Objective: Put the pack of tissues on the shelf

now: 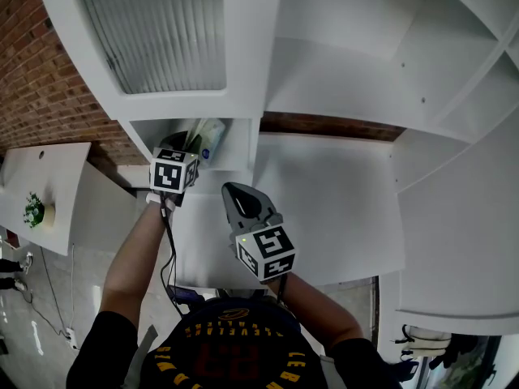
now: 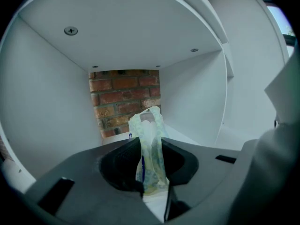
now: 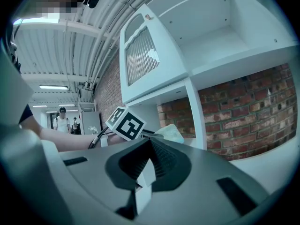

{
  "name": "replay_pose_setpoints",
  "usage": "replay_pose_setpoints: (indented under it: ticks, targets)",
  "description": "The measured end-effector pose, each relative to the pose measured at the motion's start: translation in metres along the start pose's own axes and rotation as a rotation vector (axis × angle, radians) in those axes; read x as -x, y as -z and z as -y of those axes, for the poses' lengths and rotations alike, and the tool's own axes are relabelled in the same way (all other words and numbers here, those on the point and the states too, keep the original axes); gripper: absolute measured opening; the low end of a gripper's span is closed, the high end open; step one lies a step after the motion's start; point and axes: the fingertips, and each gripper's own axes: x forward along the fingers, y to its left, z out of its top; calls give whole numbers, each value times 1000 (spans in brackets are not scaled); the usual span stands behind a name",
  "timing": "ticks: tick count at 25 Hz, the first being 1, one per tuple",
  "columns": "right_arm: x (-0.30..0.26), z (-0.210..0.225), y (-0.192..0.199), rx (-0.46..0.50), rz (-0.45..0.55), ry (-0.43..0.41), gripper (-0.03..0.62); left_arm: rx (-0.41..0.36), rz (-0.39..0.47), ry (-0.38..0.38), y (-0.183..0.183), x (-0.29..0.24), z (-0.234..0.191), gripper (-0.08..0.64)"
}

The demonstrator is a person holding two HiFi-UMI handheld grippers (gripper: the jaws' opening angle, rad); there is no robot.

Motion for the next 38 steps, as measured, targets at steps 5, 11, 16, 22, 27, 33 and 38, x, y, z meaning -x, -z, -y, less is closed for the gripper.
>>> replay_pose_setpoints:
  ticks: [5,11,16,22,27,33,38]
  targets:
    - [-1,-1,5,-12,-9,-2,-5,0,-19,-3,7,-5,-3,75]
    - [-1,-2,8,-19,-14,-2,-5,-4,-32,-5,8,-11,-2,75]
    - [2,1,8,-19,-13,6,-5,-4,-10,-16,4,-11,-3,98]
    - [4,4,7,-27,-7,13,-5,-4,66,-28,-9,0,-7,230]
    - [4,0,5,-24,-4,4,-5,4,108,-19,-13,20,0,236]
    - [4,-5,3,-22,1,-9,-5,5,159,17,-15,61,17,236]
    - [2,-9,2,-23,2,-23,-5,49,209,45,-15,101,28,236]
